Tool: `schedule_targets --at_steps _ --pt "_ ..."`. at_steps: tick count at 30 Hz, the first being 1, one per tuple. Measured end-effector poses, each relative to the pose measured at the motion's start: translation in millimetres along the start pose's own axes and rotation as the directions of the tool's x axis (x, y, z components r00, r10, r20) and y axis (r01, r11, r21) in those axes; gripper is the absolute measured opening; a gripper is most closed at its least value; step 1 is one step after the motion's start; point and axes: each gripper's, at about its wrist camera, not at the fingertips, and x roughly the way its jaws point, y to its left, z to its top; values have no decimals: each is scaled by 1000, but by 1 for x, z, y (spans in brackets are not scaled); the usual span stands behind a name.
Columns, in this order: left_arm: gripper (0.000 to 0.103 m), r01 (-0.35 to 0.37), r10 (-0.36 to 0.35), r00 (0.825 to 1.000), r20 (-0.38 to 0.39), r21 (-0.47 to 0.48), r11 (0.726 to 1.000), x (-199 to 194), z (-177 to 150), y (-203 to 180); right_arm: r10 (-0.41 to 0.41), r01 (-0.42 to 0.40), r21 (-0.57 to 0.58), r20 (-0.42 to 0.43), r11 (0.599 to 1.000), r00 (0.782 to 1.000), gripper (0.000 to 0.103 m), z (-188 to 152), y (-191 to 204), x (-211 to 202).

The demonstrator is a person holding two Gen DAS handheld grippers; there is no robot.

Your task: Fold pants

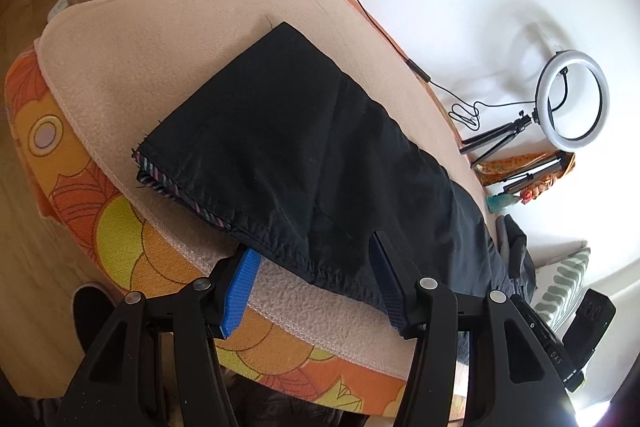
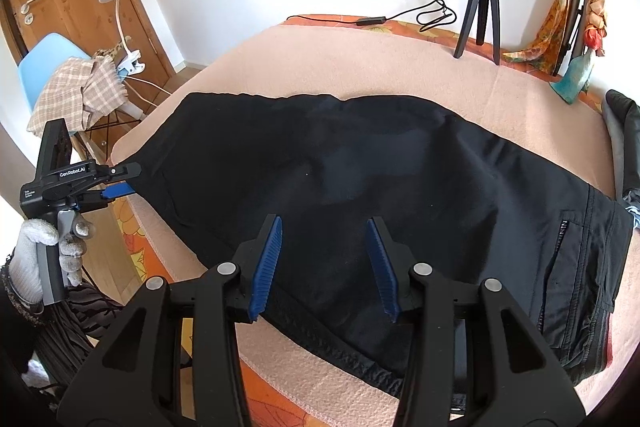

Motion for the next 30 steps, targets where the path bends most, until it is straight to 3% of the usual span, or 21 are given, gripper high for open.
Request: schedule_targets --at_steps 5,6,7,9,11,15,20,24,30 --pt "52 -24 25 995 92 -17 1000 -2 12 -1 2 -2 -9 1 1000 1000 46 -2 4 0" --pt "46 -12 14 994 109 -20 1000 -3 16 -1 1 -1 -9 1 1000 1000 46 -2 4 0" --pt "32 -12 14 992 127 -15 1000 -3 19 -2 1 -1 -8 1 1000 1000 46 -2 4 -1" --pt "23 -37 33 986 166 25 999 -5 23 -5 -1 1 -3 -1 1000 1000 47 -3 2 0" --pt "23 -65 54 984 170 61 996 -1 21 -6 -2 2 1 -2 1000 1000 47 -3 1 0" --pt "24 -91 87 989 122 26 996 8 9 6 -1 1 2 4 1000 1000 47 -3 0 -3" --pt "26 -96 96 982 163 -10 995 2 15 12 4 -4 -4 3 1000 1000 47 -2 2 -2" --pt "11 -105 101 978 180 11 994 3 21 15 4 -5 -11 -6 1000 1000 48 -3 3 0" --pt "5 -115 87 980 178 153 981 2 26 -14 38 -38 26 -10 999 999 48 3 1 4"
